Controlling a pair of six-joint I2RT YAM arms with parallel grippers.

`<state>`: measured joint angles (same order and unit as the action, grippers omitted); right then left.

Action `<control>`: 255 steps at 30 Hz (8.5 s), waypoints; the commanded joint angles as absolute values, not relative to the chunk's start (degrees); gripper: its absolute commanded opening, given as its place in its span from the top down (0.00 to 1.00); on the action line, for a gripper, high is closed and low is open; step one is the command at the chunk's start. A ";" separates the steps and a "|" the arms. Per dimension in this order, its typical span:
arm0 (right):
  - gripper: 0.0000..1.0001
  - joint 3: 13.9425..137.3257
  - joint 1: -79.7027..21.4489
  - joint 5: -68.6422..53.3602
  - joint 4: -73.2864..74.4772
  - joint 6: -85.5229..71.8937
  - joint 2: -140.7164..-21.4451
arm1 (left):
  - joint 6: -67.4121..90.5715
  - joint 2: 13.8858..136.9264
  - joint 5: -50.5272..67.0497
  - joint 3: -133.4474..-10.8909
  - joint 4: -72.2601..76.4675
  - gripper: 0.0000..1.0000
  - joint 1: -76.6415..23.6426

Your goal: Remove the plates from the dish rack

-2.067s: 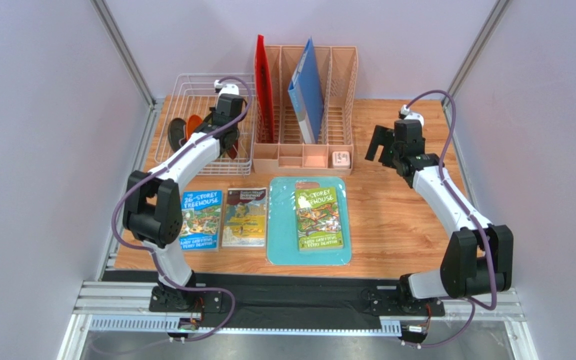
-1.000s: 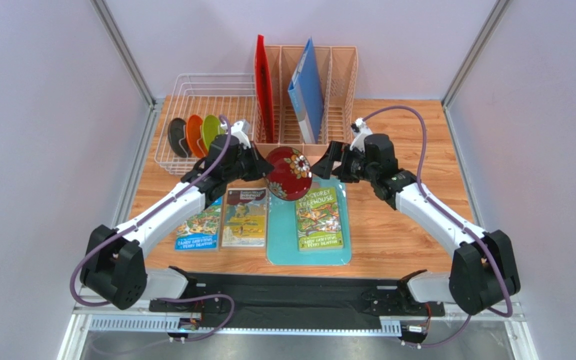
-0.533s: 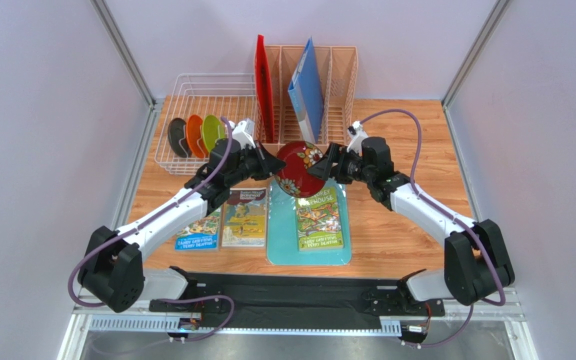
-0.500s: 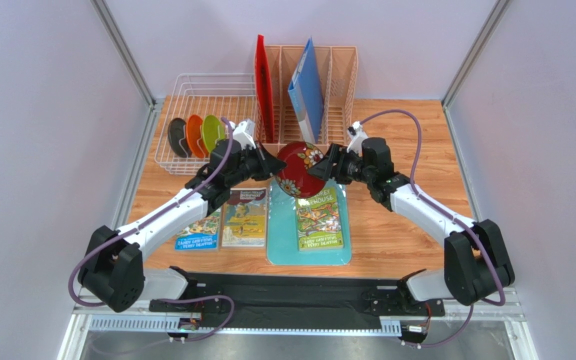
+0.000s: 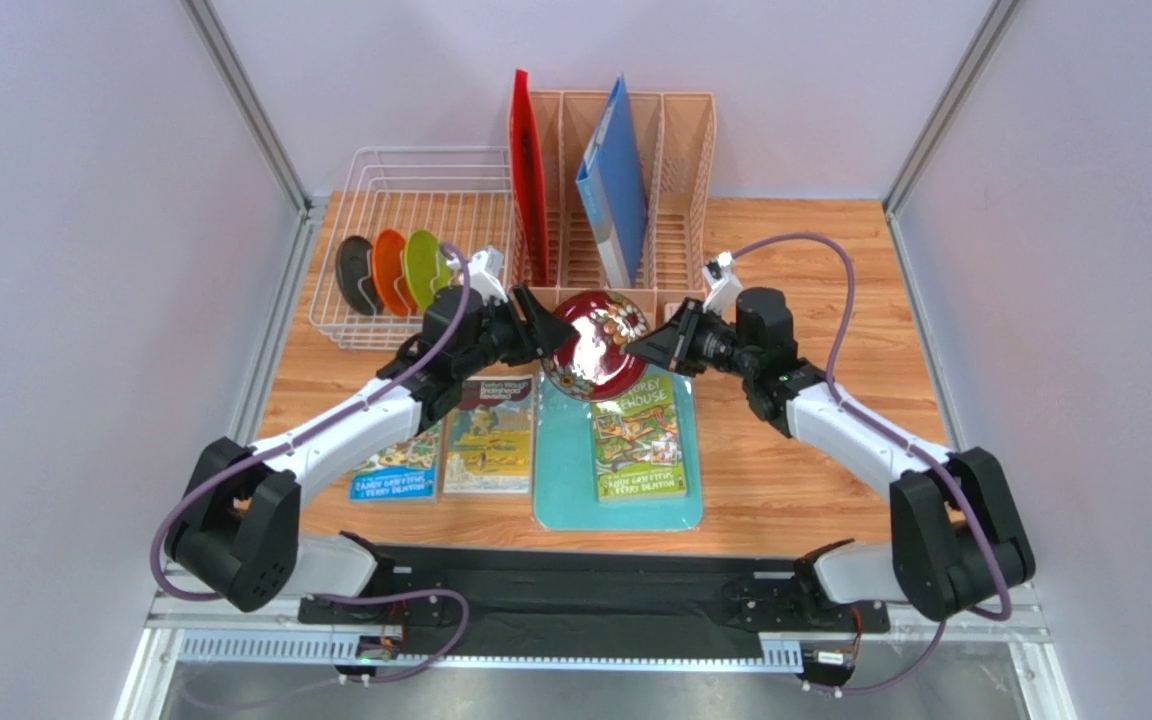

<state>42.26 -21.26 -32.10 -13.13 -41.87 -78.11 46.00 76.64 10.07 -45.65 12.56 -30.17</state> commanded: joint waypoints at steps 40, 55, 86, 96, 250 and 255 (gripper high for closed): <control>0.94 41.13 5.54 6.67 22.76 -33.57 -73.91 | 22.85 81.91 -16.00 -64.16 -9.67 0.01 -14.33; 0.50 39.29 6.15 13.62 23.29 -33.14 -78.22 | 21.62 86.74 -12.31 -66.61 -8.79 0.02 -11.69; 0.35 45.97 6.07 13.10 31.38 -28.48 -59.68 | 20.83 103.45 -15.99 -77.00 -7.21 1.00 -6.59; 0.33 47.02 4.40 10.90 32.17 -26.98 -60.21 | 15.83 95.02 -19.24 -78.04 -10.19 1.00 -7.47; 0.25 44.38 4.75 3.78 24.52 -25.93 -68.55 | 15.99 100.89 -26.54 -75.14 -5.80 0.11 -5.19; 0.27 44.56 4.75 4.22 24.26 -25.58 -69.43 | 16.26 103.26 -23.38 -74.97 -2.29 0.33 -4.13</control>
